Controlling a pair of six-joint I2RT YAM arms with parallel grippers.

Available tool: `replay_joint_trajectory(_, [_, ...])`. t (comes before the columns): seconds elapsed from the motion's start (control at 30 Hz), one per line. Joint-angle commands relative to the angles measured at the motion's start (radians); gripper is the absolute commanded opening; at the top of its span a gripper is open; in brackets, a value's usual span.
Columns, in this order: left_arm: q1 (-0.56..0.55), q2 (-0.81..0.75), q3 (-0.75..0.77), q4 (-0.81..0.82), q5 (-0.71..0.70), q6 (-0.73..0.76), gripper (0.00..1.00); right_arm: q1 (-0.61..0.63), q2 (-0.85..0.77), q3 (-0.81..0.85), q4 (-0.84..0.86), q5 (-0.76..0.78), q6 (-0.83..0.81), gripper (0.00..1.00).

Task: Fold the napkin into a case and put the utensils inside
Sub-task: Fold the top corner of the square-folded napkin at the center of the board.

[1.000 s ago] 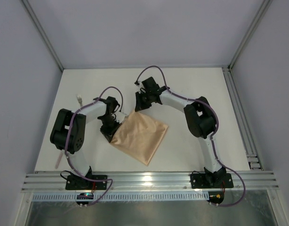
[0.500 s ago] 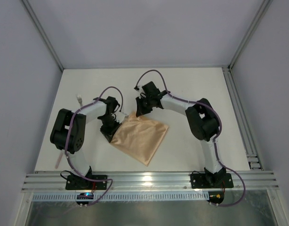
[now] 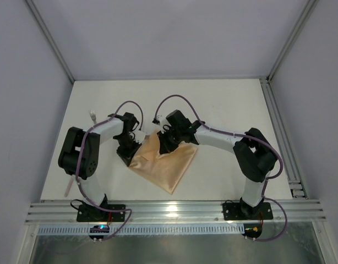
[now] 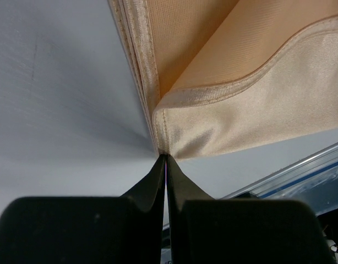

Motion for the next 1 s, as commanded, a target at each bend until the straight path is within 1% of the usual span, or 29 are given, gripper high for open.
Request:
replay_joint_trajectory(0.0, [0.012, -0.025, -0.007, 0.017, 0.005, 0.017, 0.03, 0.024, -0.079, -0.051, -0.001, -0.019, -0.041, 0.03])
replay_joint_trajectory(0.4, [0.018, -0.025, -0.002, 0.017, 0.005, 0.008, 0.04, 0.130, -0.271, -0.302, -0.008, -0.053, -0.014, 0.03])
replay_joint_trajectory(0.57, [0.018, -0.022, 0.013, 0.005, 0.000, 0.010, 0.06, 0.167, -0.265, -0.353, 0.024, -0.055, -0.008, 0.03])
replay_joint_trajectory(0.7, [0.018, -0.028, 0.030, -0.012, 0.000, 0.011, 0.07, 0.170, -0.254, -0.389, 0.058, -0.056, -0.003, 0.03])
replay_joint_trajectory(0.97, [0.025, -0.069, 0.053, -0.044, -0.012, 0.031, 0.08, 0.185, -0.253, -0.421, 0.049, -0.075, -0.037, 0.03])
